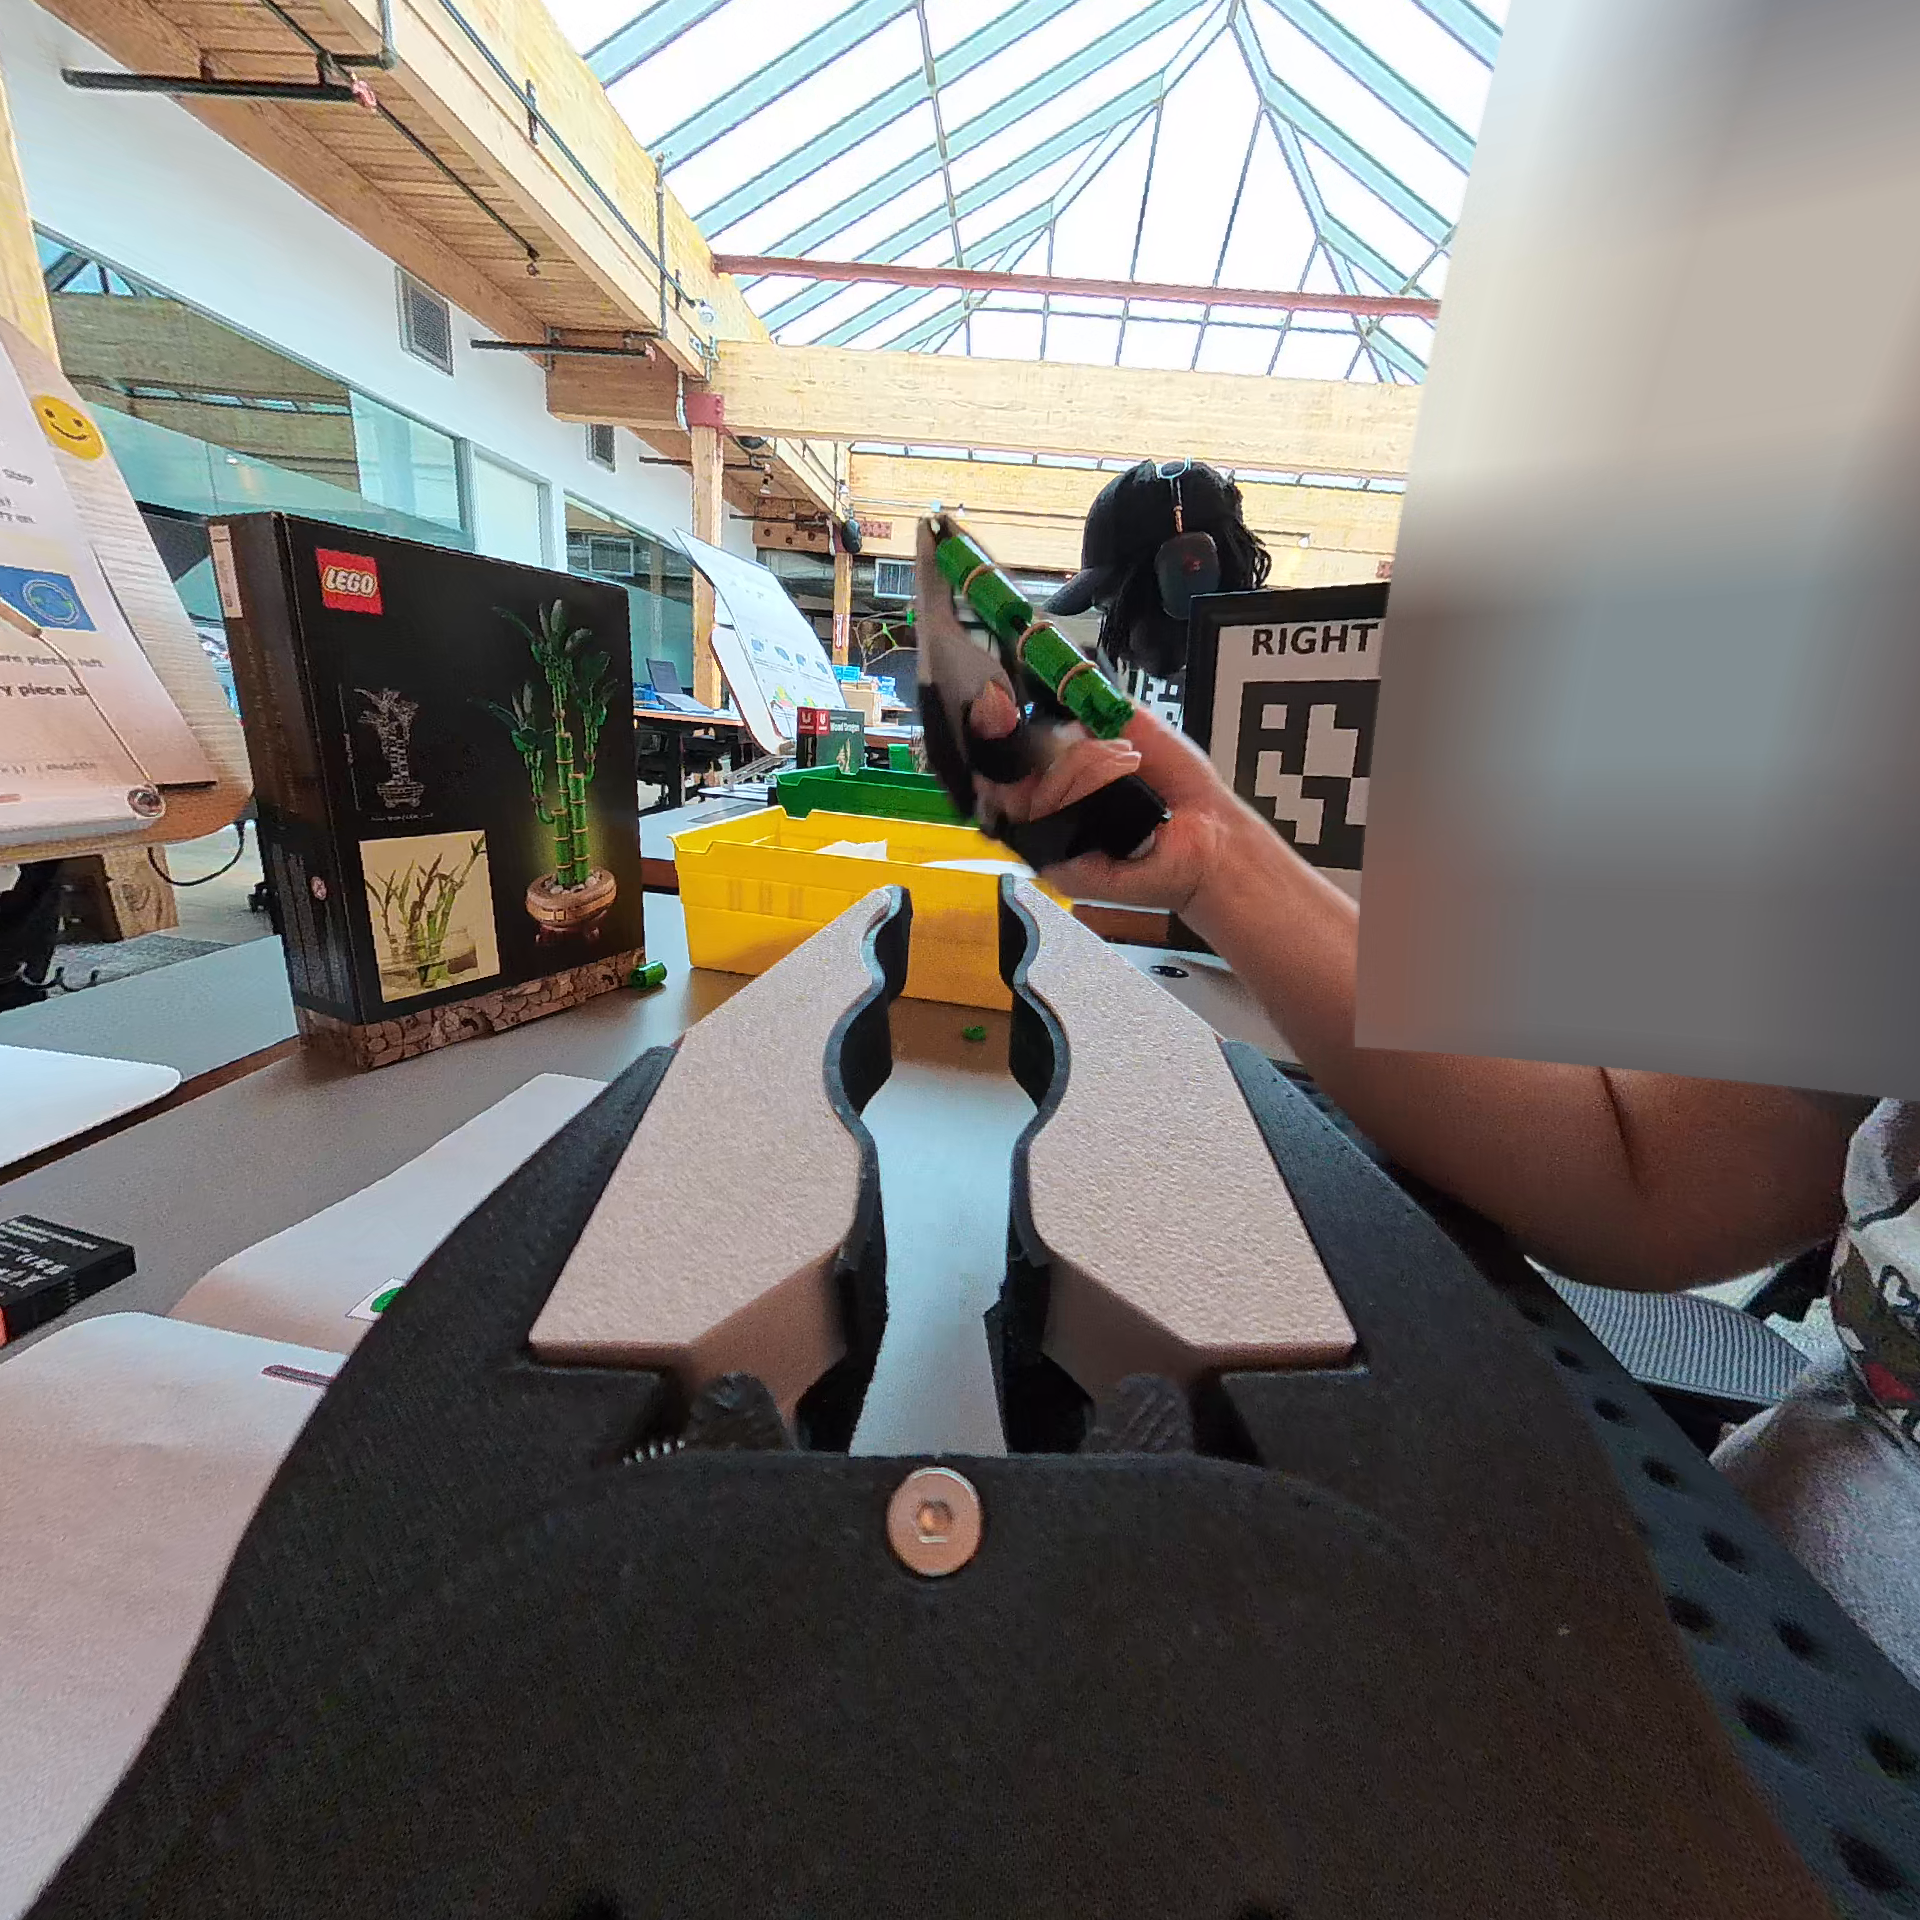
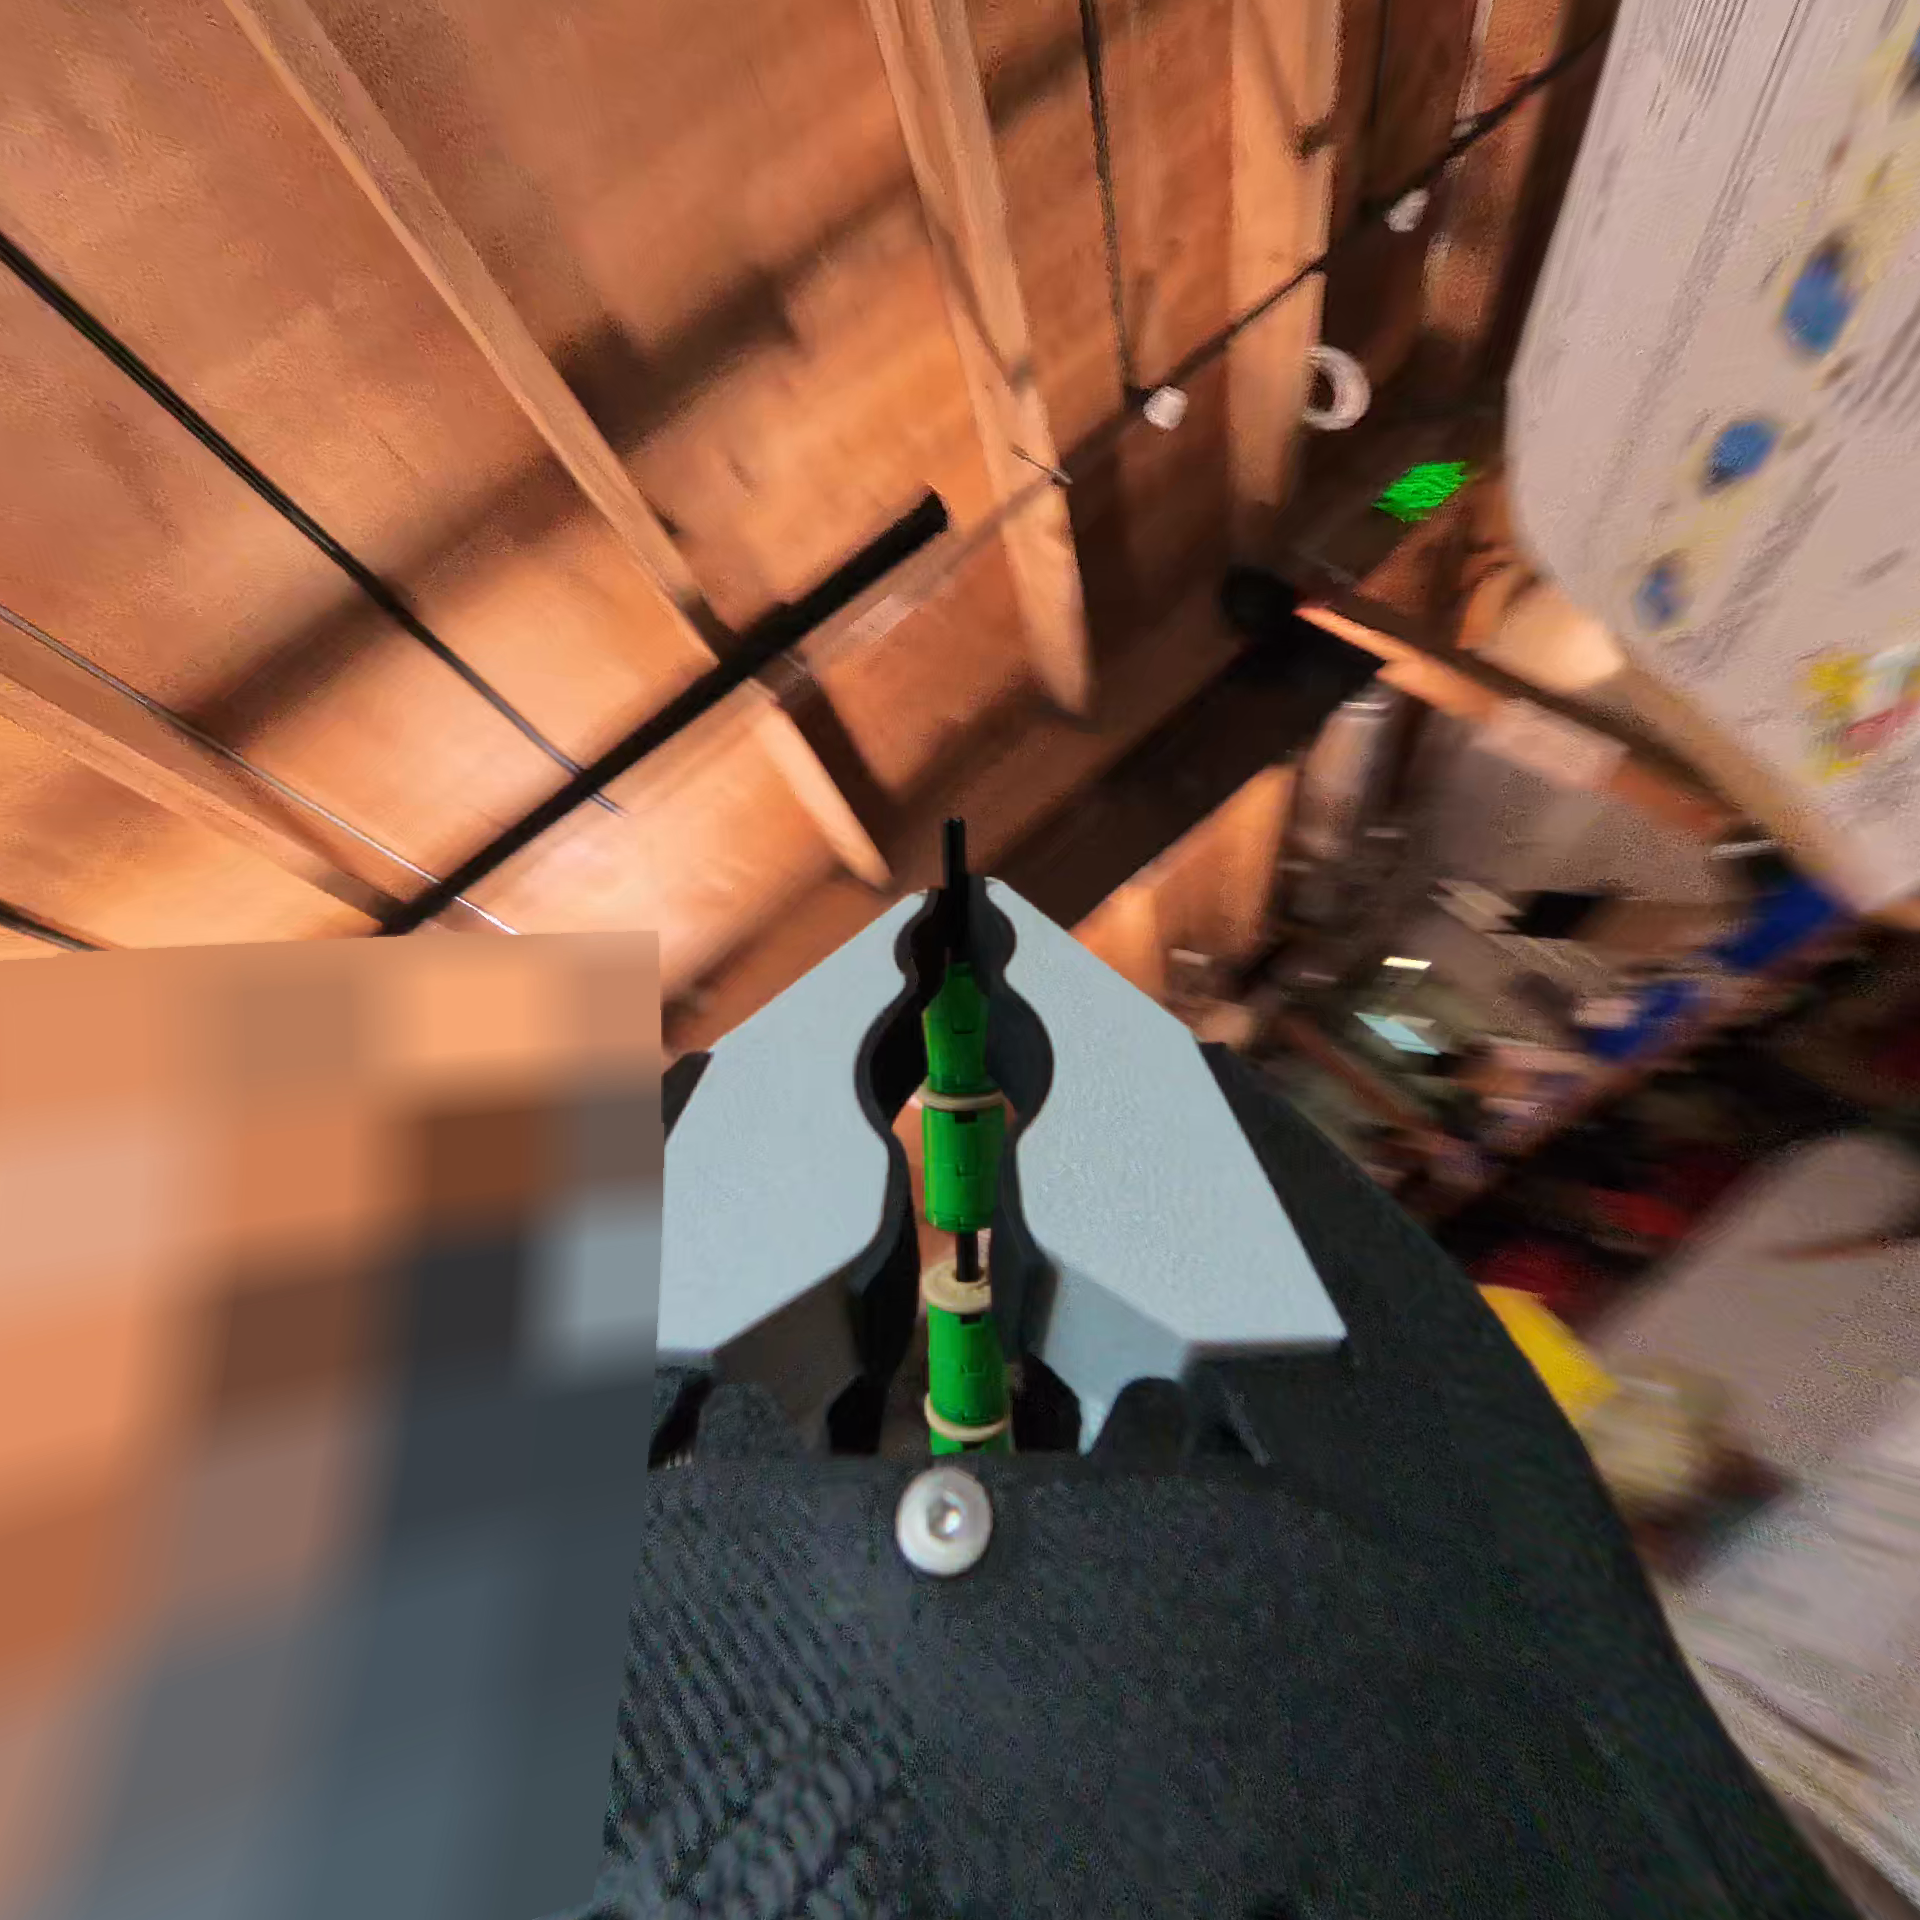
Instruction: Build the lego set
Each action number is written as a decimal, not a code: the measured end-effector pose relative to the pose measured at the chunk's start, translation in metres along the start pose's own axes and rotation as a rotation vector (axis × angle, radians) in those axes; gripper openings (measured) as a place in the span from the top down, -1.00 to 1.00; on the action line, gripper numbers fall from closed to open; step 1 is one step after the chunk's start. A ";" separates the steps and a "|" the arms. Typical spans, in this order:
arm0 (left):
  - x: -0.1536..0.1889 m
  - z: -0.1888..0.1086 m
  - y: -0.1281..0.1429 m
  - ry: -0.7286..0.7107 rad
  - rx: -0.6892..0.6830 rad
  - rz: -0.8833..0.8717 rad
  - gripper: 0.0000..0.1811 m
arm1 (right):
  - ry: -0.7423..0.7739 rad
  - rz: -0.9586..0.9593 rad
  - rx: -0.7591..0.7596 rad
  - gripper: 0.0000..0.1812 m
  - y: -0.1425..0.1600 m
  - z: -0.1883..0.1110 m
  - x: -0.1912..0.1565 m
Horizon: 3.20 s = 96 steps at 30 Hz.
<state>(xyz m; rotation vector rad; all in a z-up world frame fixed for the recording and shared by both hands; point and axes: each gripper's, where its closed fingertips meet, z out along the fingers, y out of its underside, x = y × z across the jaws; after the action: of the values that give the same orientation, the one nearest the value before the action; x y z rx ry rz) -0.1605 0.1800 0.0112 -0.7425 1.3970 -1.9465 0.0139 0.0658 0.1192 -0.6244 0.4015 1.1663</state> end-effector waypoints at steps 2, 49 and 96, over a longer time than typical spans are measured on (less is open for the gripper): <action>0.000 0.001 0.003 0.000 -0.015 -0.003 0.85 | 0.263 -0.376 -0.186 0.98 0.000 -0.003 -0.003; -0.040 -0.011 0.091 -0.247 -0.504 0.076 0.82 | 0.730 -1.339 -1.280 0.97 0.125 -0.108 0.116; 0.007 -0.119 0.054 -0.538 -0.390 0.036 0.77 | 0.784 -1.144 -1.254 0.57 0.080 -0.208 0.086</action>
<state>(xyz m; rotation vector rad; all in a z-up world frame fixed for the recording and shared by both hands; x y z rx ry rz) -0.2450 0.2339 -0.0730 -1.2967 1.4315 -1.3092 -0.0260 0.0147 -0.1106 -2.0744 -0.1500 -0.1382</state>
